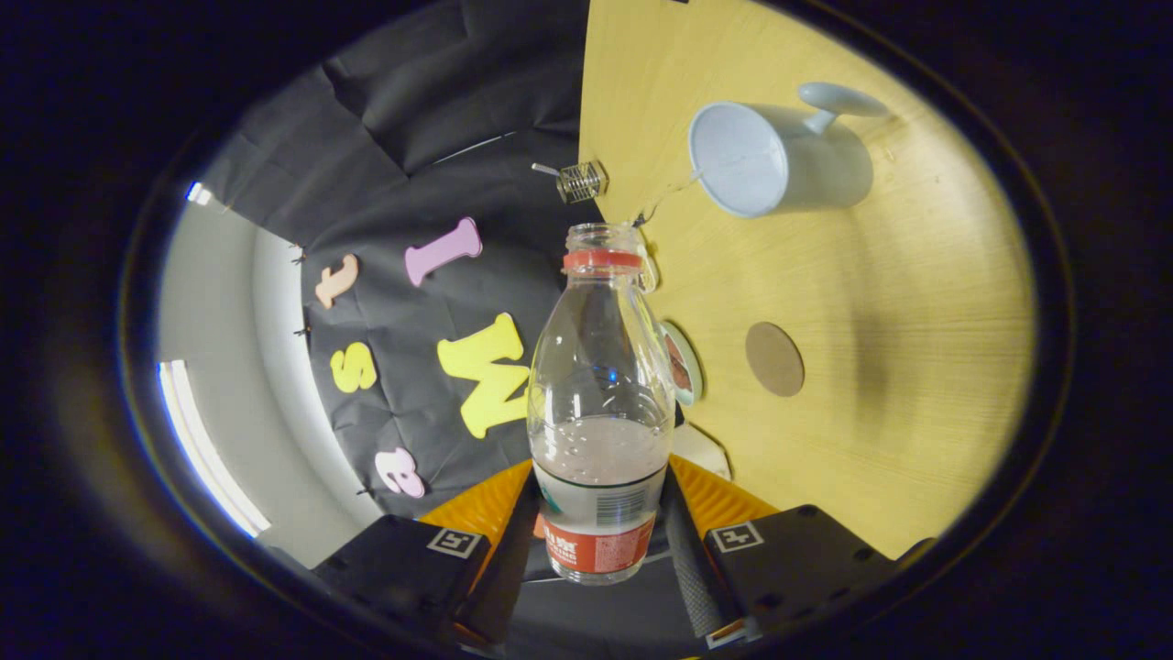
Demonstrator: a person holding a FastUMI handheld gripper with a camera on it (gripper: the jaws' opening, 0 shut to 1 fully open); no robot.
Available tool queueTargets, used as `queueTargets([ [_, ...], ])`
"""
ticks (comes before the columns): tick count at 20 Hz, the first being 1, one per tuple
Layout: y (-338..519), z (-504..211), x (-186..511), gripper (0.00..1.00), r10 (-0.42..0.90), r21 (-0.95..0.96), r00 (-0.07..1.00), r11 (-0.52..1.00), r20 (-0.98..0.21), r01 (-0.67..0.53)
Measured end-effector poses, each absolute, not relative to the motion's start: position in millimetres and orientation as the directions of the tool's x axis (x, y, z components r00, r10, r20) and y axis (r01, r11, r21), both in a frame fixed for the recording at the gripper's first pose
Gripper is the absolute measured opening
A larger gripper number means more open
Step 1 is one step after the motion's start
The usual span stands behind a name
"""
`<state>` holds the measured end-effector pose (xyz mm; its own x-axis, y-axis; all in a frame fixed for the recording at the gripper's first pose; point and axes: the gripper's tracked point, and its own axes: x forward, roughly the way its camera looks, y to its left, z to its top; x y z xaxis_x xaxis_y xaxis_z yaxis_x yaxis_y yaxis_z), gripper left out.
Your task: Take the bottle from table, then pour the juice into the cup, finally place the bottle on the coaster
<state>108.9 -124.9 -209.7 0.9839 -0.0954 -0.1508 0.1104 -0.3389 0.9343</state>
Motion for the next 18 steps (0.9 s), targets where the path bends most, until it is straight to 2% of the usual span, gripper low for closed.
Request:
queueTargets([
  [18,-128,-193,118,0.76,-0.118,0.888,0.984,-0.455,-0.130,0.063],
])
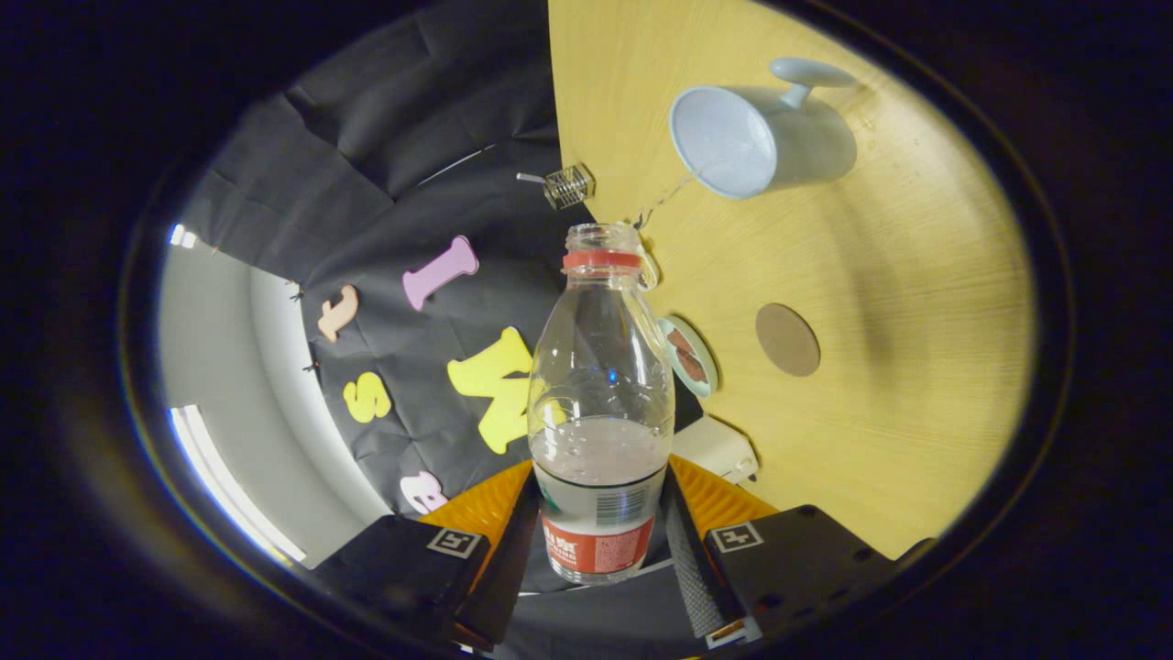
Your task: Take the bottle from table, then pour the juice into the cup, finally place the bottle on the coaster
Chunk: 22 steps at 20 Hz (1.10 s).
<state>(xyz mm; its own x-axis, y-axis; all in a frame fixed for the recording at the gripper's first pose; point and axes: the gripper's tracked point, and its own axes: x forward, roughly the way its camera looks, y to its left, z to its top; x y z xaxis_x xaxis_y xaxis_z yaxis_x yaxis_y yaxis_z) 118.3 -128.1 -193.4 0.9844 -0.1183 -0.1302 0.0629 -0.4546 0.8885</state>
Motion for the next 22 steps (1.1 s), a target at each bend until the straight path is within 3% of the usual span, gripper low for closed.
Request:
queueTargets([
  [22,-144,-183,118,0.75,-0.153,0.878,0.983,-0.478,-0.099,0.014],
])
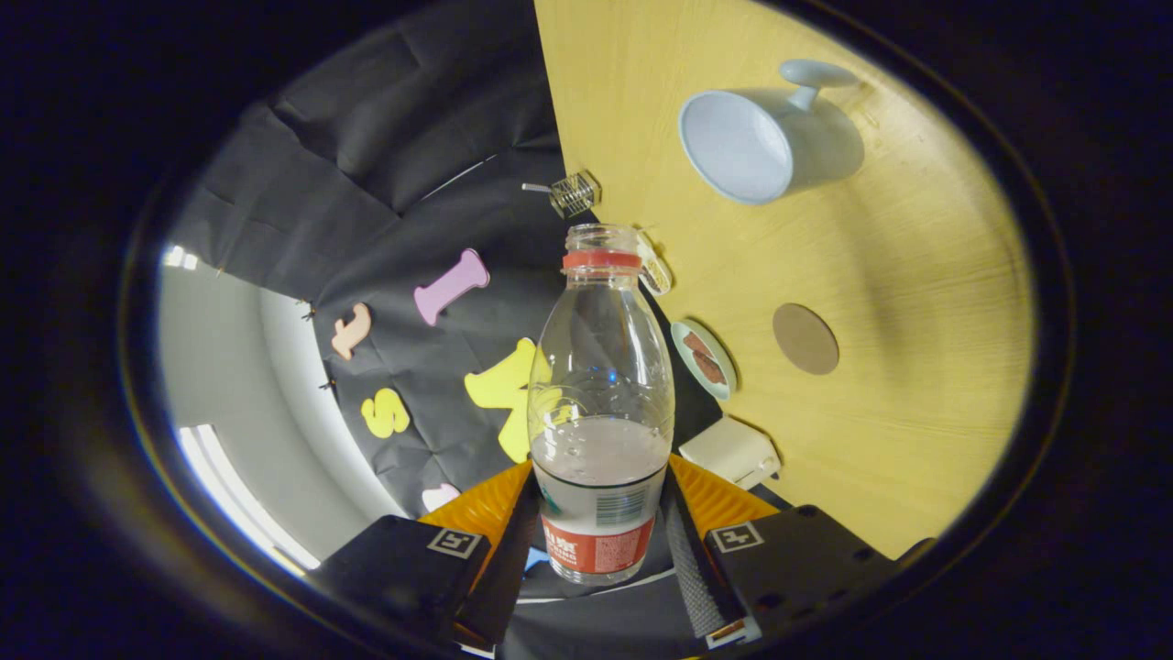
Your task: Take the bottle from table, then pour the juice into the cup, finally place the bottle on the coaster
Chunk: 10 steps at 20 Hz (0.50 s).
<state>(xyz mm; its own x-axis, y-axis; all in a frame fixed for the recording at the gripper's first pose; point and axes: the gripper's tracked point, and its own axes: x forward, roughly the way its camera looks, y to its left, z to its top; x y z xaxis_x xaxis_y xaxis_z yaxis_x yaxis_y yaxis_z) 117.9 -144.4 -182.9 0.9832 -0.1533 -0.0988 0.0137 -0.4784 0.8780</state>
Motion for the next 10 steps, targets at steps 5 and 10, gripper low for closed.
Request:
queueTargets([
  [5,-141,-189,119,0.75,-0.137,0.922,0.984,-0.385,-0.113,0.052],
  [10,-141,-206,111,0.76,-0.116,0.974,0.980,-0.180,-0.161,0.139],
])
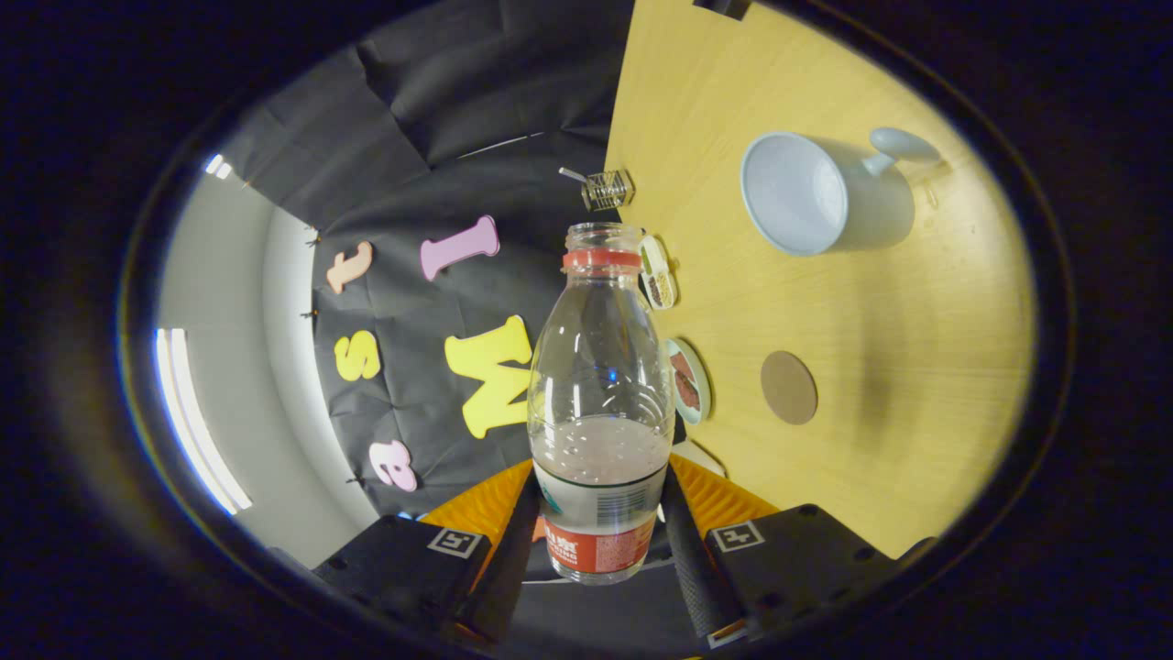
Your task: Take the bottle from table, then pour the juice into the cup, finally place the bottle on the coaster
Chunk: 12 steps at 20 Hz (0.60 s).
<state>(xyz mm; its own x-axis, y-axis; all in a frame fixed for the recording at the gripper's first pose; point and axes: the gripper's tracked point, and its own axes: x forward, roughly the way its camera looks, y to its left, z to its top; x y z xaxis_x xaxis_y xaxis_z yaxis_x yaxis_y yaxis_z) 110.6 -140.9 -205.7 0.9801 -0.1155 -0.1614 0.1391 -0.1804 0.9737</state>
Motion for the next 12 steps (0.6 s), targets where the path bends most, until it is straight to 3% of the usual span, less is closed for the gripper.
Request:
queueTargets([
  [7,-128,-207,98,0.76,-0.103,0.929,0.968,0.272,-0.230,0.250],
  [12,-135,-185,88,0.76,-0.153,0.688,0.954,0.664,-0.258,0.292],
])
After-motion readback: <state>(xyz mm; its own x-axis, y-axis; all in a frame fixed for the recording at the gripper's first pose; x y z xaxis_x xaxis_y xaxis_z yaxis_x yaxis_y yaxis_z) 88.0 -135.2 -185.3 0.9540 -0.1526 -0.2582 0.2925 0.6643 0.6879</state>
